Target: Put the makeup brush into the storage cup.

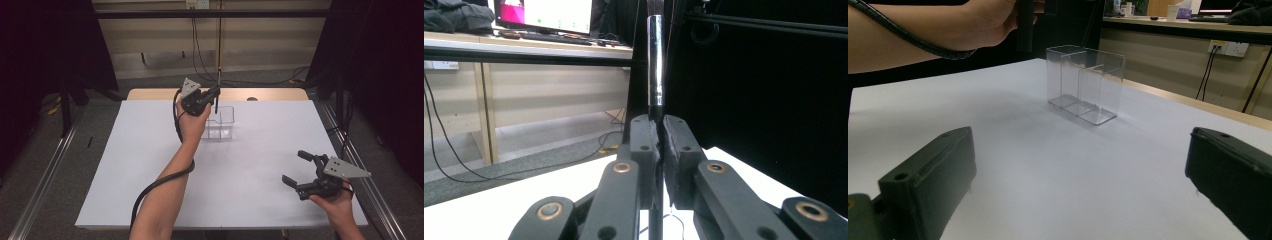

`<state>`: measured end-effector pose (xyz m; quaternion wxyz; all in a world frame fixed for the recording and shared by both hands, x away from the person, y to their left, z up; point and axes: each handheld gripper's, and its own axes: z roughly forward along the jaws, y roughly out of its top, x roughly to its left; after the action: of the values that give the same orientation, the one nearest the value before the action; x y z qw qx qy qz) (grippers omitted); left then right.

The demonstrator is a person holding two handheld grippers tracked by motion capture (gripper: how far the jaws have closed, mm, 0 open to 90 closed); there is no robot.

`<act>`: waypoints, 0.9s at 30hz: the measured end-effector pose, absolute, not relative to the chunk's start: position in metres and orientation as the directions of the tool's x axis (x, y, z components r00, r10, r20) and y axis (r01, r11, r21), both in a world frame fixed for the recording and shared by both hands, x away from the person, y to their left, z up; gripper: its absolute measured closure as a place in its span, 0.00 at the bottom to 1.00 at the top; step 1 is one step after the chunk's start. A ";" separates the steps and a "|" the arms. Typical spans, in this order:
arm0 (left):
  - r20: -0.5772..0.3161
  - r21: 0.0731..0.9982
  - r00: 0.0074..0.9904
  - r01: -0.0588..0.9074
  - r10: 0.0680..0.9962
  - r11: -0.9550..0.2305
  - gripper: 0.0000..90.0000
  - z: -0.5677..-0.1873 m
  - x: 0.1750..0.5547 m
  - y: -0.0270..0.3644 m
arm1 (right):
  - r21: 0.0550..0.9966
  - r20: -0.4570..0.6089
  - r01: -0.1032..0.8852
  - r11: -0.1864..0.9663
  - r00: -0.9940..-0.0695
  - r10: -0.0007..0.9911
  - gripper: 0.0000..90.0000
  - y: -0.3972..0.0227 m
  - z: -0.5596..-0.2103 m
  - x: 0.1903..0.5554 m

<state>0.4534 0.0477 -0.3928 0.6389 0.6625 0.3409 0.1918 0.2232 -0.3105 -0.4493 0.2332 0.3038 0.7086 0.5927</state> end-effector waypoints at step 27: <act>-0.203 0.972 0.682 0.225 0.703 0.063 0.93 -0.407 0.448 0.052 | 0.982 0.029 0.153 0.113 -0.707 0.706 0.00 -0.310 -0.449 0.224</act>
<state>0.4485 0.0518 -0.4072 0.6381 0.6586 0.3523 0.1871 0.2235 -0.3100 -0.4492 0.2332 0.3034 0.7085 0.5930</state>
